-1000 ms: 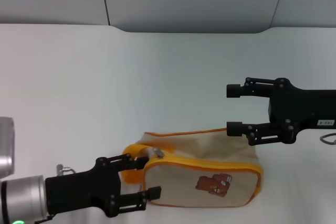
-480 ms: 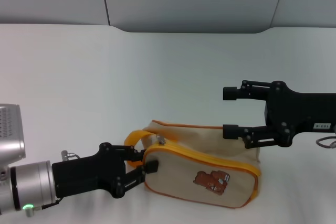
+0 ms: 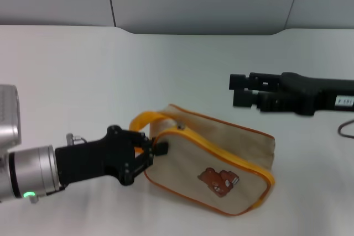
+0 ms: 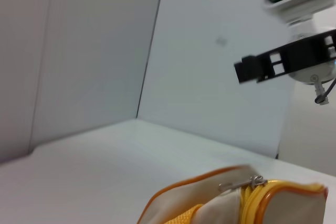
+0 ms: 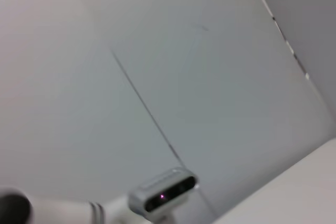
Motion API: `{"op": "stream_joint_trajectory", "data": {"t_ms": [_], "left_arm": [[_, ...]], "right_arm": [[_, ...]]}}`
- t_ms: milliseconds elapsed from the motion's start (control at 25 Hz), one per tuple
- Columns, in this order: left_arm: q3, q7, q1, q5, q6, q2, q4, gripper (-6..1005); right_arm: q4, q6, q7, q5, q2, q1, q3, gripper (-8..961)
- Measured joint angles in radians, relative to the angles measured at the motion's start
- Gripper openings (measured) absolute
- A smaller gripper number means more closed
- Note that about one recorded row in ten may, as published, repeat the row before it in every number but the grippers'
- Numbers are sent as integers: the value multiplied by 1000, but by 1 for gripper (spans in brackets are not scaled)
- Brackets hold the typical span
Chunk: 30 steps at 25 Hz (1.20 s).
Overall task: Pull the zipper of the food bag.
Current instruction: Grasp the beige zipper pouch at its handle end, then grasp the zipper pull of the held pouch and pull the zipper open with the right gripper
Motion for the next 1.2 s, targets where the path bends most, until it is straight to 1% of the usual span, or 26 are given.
{"op": "stream_joint_trajectory", "data": {"t_ms": [40,80,120,200,240,360,440,560,720,880,1000,1040,1080,1200], "left_arm": [[0,0,-4,-4,17,-2,27,91],[1,0,-8,-10,25,-3,39,84],[1,0,-8,-10,25,-3,39,76],[4,5,-17,-24,40,-3,59,68],[6,20,-24,-35,54,-3,73,68],[6,36,-29,-41,60,-3,85,69],[7,48,-32,-50,62,-3,99,66],[7,50,-34,-51,63,-3,106,60],[8,49,-35,-52,65,-1,124,61],[7,47,-36,-52,63,0,126,61],[5,49,-40,-52,59,0,127,60],[4,49,-43,-52,58,0,129,60],[4,49,-43,-52,58,0,129,60],[2,48,-46,-52,55,0,135,59]], "right_arm": [[4,-16,170,12,-11,15,4,824],[12,-16,251,14,-14,20,5,824],[12,-16,251,14,-14,20,5,824],[44,-16,382,22,-23,31,5,824],[87,-17,467,27,-31,40,1,825],[106,-8,504,19,-32,44,-7,824],[114,21,536,-2,-25,39,-16,824],[126,42,550,-5,-25,34,-20,823],[156,66,568,-7,-37,22,-18,821],[193,106,575,-7,-40,5,-16,820],[228,146,577,-5,-33,2,-15,812],[245,163,577,-3,-24,5,-14,807],[245,163,577,-3,-24,5,-14,803],[254,177,577,0,-8,11,-12,790]]}}
